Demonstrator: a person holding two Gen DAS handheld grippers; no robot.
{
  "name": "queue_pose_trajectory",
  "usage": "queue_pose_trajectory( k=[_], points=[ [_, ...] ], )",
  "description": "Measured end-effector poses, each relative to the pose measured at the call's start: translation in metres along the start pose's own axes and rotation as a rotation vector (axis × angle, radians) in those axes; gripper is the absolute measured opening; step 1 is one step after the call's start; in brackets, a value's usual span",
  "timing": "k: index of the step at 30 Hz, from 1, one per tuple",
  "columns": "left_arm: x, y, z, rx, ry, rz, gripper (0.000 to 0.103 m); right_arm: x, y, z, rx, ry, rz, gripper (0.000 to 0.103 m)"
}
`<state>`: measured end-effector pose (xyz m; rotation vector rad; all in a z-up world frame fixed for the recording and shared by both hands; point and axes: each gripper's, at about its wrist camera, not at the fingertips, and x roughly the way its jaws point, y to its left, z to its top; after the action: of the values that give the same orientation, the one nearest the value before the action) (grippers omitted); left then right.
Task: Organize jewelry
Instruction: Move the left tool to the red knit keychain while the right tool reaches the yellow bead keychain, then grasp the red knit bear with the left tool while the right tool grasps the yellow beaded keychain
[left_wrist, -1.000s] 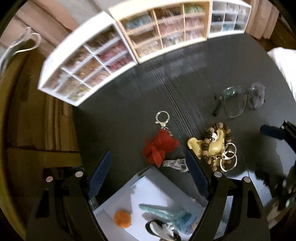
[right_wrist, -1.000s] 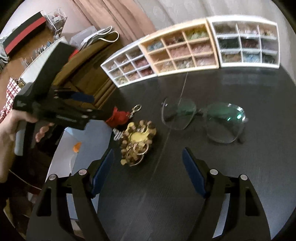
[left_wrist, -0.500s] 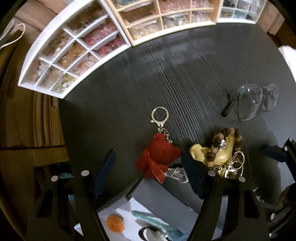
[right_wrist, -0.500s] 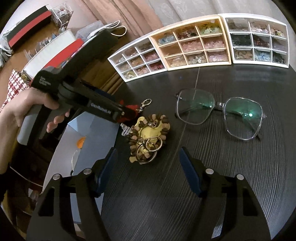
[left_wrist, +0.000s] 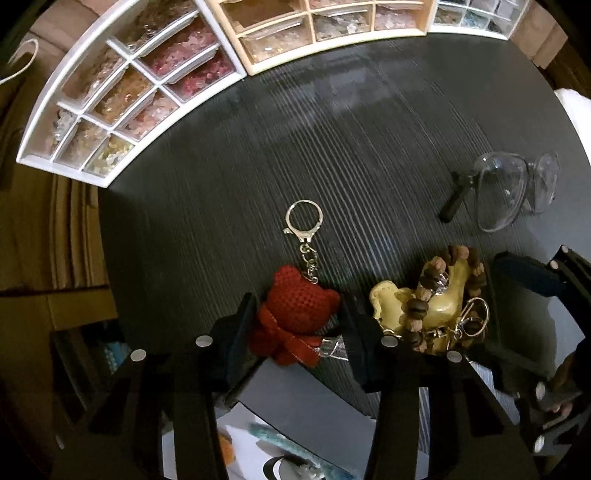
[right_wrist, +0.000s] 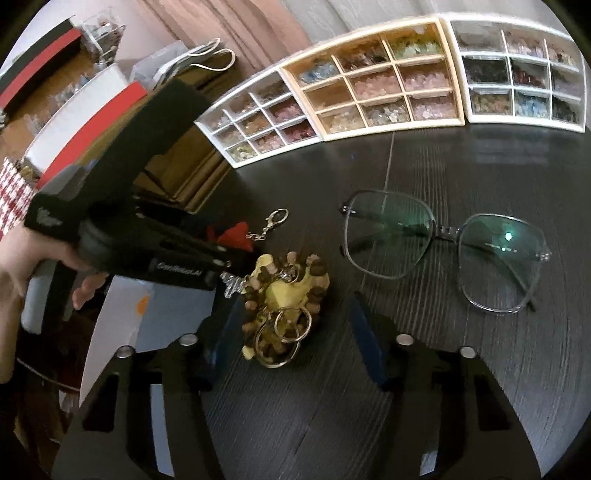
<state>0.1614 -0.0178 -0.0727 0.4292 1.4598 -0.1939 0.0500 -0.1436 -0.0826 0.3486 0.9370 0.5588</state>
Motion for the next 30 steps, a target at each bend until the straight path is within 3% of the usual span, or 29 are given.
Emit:
queue_pose_trajectory(
  k=[7,9,12,30],
  points=[
    [-0.002,0.008,-0.010,-0.028,-0.017,-0.023,0.046,0.007,-0.009,0.007,0.030,-0.003,-0.009,0.033],
    [-0.003,0.009,-0.012,-0.034,-0.022,-0.028,0.046,0.010,-0.008,0.008,0.018,0.003,-0.020,0.021],
    [-0.003,0.017,-0.015,-0.059,-0.038,-0.045,0.046,0.009,-0.007,0.008,-0.001,-0.008,-0.035,0.015],
    [-0.022,0.031,-0.026,-0.146,-0.125,-0.092,0.046,-0.020,0.017,0.008,-0.061,-0.092,-0.076,0.011]
  ],
)
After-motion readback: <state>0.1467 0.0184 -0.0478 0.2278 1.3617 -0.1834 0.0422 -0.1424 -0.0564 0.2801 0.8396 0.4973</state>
